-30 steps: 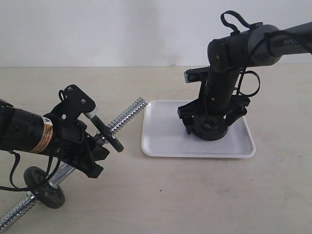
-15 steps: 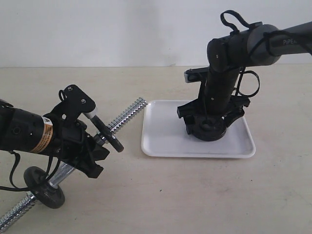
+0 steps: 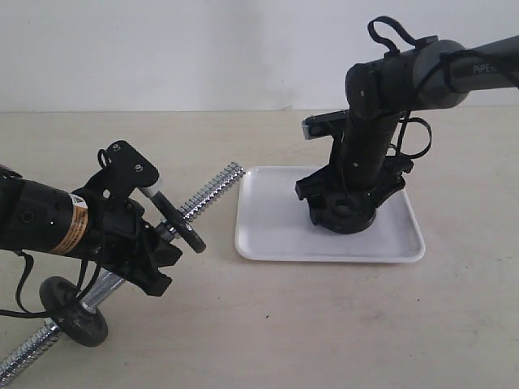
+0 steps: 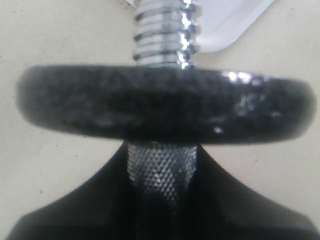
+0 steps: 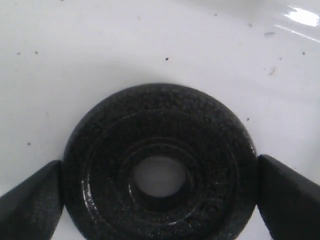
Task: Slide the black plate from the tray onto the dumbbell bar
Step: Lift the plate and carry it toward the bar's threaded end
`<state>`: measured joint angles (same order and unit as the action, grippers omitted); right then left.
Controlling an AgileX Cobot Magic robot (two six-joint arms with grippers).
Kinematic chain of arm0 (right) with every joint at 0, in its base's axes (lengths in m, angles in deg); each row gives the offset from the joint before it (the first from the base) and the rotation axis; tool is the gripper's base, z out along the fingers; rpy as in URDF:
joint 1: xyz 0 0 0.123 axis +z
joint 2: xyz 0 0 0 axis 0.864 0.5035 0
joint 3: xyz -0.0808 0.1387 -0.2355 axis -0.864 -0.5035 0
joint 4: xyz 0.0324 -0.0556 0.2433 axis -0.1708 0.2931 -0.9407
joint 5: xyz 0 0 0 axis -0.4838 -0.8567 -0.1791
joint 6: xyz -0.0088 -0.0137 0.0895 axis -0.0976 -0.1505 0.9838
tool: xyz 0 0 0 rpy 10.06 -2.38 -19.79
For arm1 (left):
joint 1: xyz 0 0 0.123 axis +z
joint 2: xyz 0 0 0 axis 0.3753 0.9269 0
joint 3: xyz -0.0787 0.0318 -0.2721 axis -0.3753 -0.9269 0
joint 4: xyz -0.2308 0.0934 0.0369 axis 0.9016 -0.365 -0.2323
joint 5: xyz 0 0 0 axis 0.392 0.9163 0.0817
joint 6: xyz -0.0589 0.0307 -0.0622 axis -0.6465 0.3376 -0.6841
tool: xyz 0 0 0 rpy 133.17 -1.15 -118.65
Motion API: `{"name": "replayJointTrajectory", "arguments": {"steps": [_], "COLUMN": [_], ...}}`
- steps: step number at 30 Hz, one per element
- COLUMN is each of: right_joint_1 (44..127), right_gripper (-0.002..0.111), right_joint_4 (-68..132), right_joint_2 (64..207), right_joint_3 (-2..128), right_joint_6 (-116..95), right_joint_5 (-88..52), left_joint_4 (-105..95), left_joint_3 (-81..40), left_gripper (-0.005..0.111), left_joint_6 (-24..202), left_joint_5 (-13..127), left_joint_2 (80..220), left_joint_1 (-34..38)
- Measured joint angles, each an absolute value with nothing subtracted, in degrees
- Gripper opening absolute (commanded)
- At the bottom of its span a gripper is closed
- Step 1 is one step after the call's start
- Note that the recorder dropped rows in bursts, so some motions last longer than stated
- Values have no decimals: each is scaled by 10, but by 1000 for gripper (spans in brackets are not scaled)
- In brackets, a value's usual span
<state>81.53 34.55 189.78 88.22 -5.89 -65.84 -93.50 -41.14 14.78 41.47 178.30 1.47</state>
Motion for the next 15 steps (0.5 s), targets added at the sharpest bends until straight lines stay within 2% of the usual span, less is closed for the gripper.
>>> {"name": "replayJointTrajectory", "arguments": {"steps": [6,15], "right_joint_1": [815,723], "right_gripper": [0,0], "right_joint_4": [336,39], "right_joint_2": [1883,1857], "right_joint_3": [871,867], "right_joint_6": [-99,-320], "right_joint_5": [-669,-700], "left_joint_4": [-935,-935], "left_joint_3": [-411,-411], "left_gripper": [4,4], "left_joint_6": [148,148], "left_joint_5": [415,415], "left_joint_2": [1783,1783], "left_joint_1": [15,15]}}
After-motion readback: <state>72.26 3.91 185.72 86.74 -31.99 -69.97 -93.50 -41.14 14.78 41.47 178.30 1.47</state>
